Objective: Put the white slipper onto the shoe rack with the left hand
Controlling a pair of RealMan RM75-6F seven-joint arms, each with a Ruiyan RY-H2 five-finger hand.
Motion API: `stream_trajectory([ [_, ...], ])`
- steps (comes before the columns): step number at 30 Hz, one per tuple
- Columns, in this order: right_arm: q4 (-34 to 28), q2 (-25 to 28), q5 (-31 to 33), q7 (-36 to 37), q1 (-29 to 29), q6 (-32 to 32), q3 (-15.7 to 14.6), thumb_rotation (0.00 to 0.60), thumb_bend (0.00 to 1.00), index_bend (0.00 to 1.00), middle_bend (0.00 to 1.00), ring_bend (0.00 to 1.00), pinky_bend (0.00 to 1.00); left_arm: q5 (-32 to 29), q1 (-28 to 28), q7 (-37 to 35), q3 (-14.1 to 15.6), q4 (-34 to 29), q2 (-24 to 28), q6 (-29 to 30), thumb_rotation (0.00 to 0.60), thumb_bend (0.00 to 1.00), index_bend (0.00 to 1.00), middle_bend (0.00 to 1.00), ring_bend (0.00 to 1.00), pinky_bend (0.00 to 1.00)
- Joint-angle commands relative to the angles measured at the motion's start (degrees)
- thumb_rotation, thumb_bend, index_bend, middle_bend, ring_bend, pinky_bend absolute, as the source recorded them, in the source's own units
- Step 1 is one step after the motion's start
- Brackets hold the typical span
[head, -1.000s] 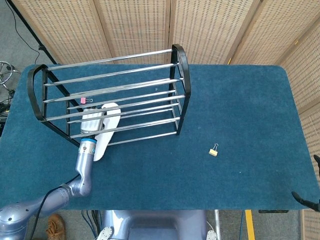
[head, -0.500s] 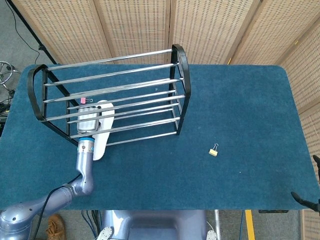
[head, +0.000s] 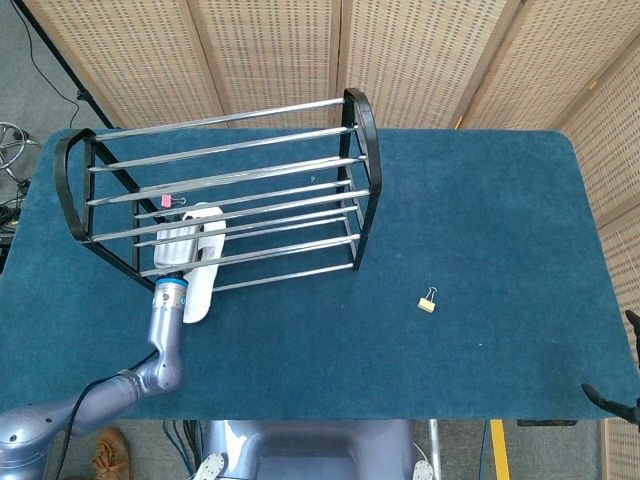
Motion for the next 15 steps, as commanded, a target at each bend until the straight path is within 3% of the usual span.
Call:
stream_trajectory([
  [1,0.0,0.0,0.0,0.0,0.0,0.0,0.0,0.6,0.0,0.0,0.0,0.0,0.0,0.4,0.1,0.0,0.5,-0.8,0.2,1.1,0.6,0.23,0.41,0.38,0.33,0.46],
  [15,-0.1,0.1,0.0,0.2,0.0,0.0,0.0,0.6,0.0,0.0,0.0,0.0,0.0,0.9,0.5,3.2,2.4,-5.3,1.6,4.7,0.6,0.23,0.41,0.38,0.33,0.46],
])
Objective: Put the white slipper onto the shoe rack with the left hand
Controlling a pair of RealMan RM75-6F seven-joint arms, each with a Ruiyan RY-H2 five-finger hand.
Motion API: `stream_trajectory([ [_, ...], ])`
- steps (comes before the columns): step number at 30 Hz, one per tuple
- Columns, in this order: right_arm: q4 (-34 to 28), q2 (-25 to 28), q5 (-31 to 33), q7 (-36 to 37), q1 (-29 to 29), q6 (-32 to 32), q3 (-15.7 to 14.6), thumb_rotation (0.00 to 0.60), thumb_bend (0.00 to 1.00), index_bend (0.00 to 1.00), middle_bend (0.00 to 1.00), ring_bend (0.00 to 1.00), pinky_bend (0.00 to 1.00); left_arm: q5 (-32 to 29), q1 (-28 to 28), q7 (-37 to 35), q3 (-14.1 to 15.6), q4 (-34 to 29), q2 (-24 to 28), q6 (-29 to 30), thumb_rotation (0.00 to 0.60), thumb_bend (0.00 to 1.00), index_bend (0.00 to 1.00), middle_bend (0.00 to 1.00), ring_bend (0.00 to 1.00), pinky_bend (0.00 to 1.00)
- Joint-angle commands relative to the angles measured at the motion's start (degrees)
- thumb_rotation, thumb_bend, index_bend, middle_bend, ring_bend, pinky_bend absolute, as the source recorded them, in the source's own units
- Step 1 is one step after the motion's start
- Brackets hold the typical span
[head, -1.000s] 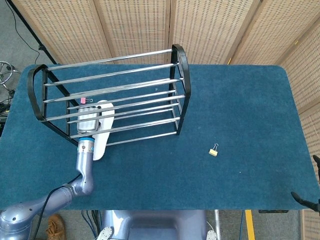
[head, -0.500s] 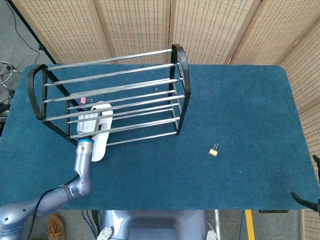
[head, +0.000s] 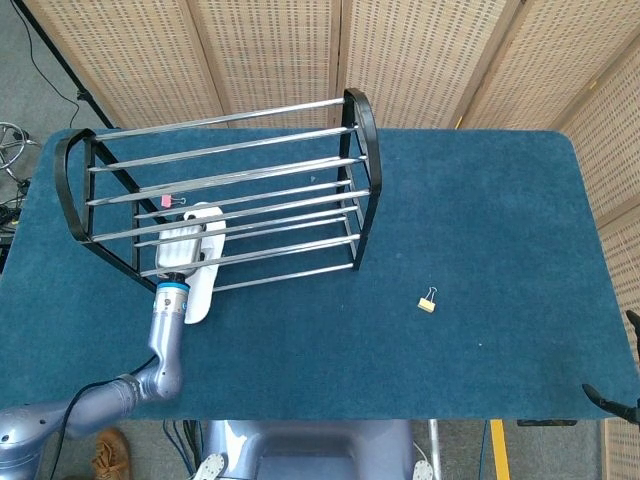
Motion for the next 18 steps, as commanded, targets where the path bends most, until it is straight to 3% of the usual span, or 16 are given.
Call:
stream_trajectory([
  [1,0.0,0.0,0.0,0.0,0.0,0.0,0.0,0.6,0.0,0.0,0.0,0.0,0.0,0.0,0.1,0.5,0.5,-0.8,0.3,0.4,0.6,0.23,0.41,0.38,0.33,0.46],
  [18,-0.2,0.1,0.1,0.1,0.0,0.0,0.0,0.6,0.0,0.0,0.0,0.0,0.0,1.1,0.4,2.6,2.4,-3.4,1.3,2.7,0.6,0.22,0.41,0.38,0.34,0.46],
])
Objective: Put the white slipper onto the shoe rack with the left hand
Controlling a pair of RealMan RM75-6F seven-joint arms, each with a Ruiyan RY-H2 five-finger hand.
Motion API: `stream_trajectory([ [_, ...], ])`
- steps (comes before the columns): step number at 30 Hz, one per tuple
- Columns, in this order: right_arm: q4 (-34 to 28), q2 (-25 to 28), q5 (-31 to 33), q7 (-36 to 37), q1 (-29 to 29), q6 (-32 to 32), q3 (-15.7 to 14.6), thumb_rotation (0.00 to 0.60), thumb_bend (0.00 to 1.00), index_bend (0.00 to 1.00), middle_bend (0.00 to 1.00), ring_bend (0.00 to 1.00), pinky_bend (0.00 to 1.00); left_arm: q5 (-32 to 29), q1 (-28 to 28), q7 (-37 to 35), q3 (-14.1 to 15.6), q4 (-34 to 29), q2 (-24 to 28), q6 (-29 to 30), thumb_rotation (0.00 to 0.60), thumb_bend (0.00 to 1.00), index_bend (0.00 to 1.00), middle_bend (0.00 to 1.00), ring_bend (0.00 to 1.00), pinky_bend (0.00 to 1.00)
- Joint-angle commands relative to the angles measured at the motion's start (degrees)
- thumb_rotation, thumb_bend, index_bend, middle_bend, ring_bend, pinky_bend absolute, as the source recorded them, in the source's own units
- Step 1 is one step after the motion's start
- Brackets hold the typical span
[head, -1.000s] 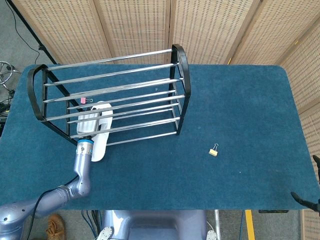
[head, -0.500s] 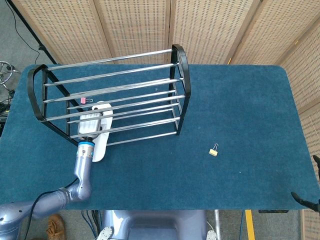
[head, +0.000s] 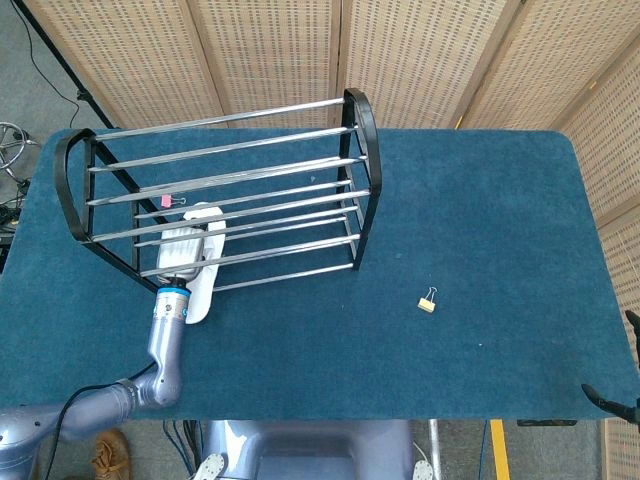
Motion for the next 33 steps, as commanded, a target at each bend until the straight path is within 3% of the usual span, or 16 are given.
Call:
stream_trajectory([
  [1,0.0,0.0,-0.1,0.1,-0.1,0.1,0.0,0.6,0.0,0.0,0.0,0.0,0.0,0.2,0.0,0.6,0.4,-0.3,0.2,0.3,0.6,0.22,0.41,0.38,0.34,0.46],
  [27,-0.3,0.3,0.0,0.3,-0.2,0.2,-0.1,0.6,0.0,0.0,0.0,0.0,0.0,-0.2,0.4,3.7,1.7,-3.5,0.3,1.8,0.6,0.21,0.41,0.38,0.35,0.46],
  [33,-0.4,0.3,0.0,0.1,-0.1,0.1,-0.1,0.6,0.0,0.0,0.0,0.0,0.0,0.2,0.5,3.4,1.9,-4.1,0.5,2.2,0.6,0.12,0.41,0.38,0.35,0.46],
])
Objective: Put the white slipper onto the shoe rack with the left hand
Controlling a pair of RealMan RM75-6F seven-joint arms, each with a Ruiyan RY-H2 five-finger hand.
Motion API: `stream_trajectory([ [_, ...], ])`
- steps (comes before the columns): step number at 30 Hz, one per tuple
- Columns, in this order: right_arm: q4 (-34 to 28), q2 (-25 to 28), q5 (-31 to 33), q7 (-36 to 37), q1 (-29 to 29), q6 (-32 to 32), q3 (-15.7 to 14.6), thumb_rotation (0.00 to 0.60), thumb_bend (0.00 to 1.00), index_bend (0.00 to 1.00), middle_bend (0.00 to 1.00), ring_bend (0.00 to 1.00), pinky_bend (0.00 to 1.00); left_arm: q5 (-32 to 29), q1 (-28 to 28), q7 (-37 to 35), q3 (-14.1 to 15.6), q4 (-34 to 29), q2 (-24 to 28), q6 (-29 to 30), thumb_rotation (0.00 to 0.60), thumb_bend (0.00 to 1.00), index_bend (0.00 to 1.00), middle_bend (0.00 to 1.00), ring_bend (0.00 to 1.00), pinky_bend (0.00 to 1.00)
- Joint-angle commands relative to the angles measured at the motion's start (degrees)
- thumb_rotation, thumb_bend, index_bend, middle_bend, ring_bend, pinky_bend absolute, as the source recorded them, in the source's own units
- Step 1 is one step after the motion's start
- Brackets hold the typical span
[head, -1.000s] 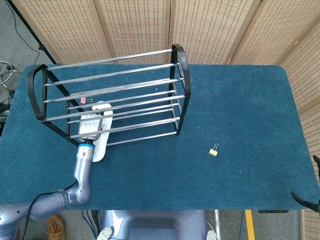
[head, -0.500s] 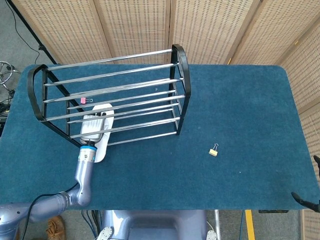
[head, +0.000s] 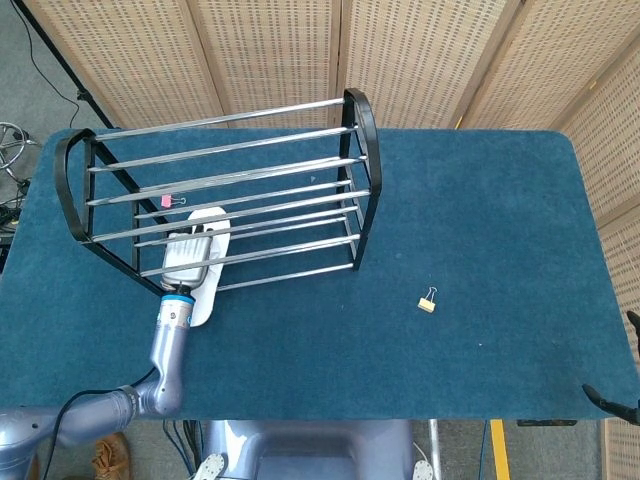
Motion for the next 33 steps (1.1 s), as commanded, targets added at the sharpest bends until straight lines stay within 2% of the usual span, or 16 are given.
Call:
stream_trajectory([
  [1,0.0,0.0,0.0,0.0,0.0,0.0,0.0,0.6,0.0,0.0,0.0,0.0,0.0,0.2,0.1,-0.1,0.0,-0.2,0.1,0.3,0.6,0.12,0.41,0.38,0.35,0.46],
  [7,-0.1,0.0,0.0,-0.1,0.0,0.0,0.0,0.6,0.0,0.0,0.0,0.0,0.0,0.5,0.1,0.6,0.1,-0.2,0.2,1.2,0.6,0.13,0.41,0.38,0.35,0.46],
  [17,-0.2,0.0,0.1,0.0,0.1,-0.2,0.0,0.6,0.0,0.0,0.0,0.0,0.0,1.4,0.0,1.2,0.5,-0.1,0.2,1.7,0.6,0.29,0.38,0.36,0.35,0.46],
  [33,-0.3,0.0,0.0,0.0,0.0,-0.1,-0.1,0.6,0.0,0.0,0.0,0.0,0.0,3.5,0.3,2.8,2.1,-1.2,0.0,3.1,0.6,0.29,0.38,0.36,0.35,0.46],
])
